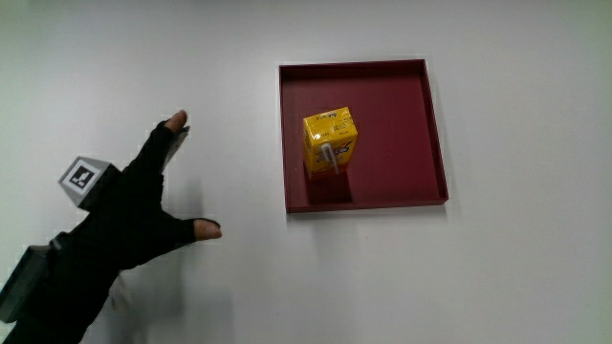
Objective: Pick ice redtea
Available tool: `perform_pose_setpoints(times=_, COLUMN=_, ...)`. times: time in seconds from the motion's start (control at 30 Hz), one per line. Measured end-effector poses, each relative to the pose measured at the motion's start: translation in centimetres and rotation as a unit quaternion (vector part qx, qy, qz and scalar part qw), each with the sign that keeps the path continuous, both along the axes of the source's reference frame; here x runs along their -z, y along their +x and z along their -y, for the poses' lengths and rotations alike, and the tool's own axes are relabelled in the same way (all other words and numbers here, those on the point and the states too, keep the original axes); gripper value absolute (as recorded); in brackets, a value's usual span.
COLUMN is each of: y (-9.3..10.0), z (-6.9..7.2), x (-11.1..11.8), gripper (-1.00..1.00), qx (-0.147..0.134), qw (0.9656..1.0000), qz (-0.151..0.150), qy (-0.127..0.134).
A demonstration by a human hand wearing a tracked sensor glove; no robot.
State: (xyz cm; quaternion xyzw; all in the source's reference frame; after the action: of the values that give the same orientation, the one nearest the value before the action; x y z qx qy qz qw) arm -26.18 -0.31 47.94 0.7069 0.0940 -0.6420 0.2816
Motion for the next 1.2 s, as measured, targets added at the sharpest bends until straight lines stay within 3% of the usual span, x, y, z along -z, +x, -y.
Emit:
perform_pose_setpoints(times=0.03, y=0.0, z=0.1, x=-0.6, gripper=0.0, qx=-0.005, qw=1.0, qz=0.008, qy=0.004)
perform_pose_setpoints(times=0.07, y=0.8, z=0.3, x=0.2, gripper=0.0, qx=-0.005, qw=0.9998, qz=-0.016, qy=0.007)
perform_pose_setpoints(times=0.17, y=1.3, z=0.6, x=-0.8, gripper=0.0, qx=-0.004, qw=1.0, qz=0.002, qy=0.002)
perform_pose_setpoints(times=0.27, y=2.4, z=1.0, x=-0.9, gripper=0.0, qx=-0.006, qw=1.0, qz=-0.006, qy=-0.001)
perform_pose_setpoints(times=0.43, y=3.5, z=1.7, x=-2.1, gripper=0.0, qx=-0.005, qw=0.9994, qz=0.028, qy=-0.021)
perform_pose_setpoints(times=0.53, y=5.1, z=2.2, x=-1.4, gripper=0.0, qx=-0.011, qw=0.9998, qz=-0.005, qy=-0.017)
perform_pose_setpoints(times=0.83, y=8.3, z=3.6, x=-2.6, gripper=0.0, qx=-0.011, qw=0.9994, qz=-0.019, qy=-0.029)
perform_pose_setpoints(times=1.2, y=11.0, z=4.2, x=-4.0, gripper=0.0, qx=-0.009, qw=0.9989, qz=-0.031, qy=-0.035)
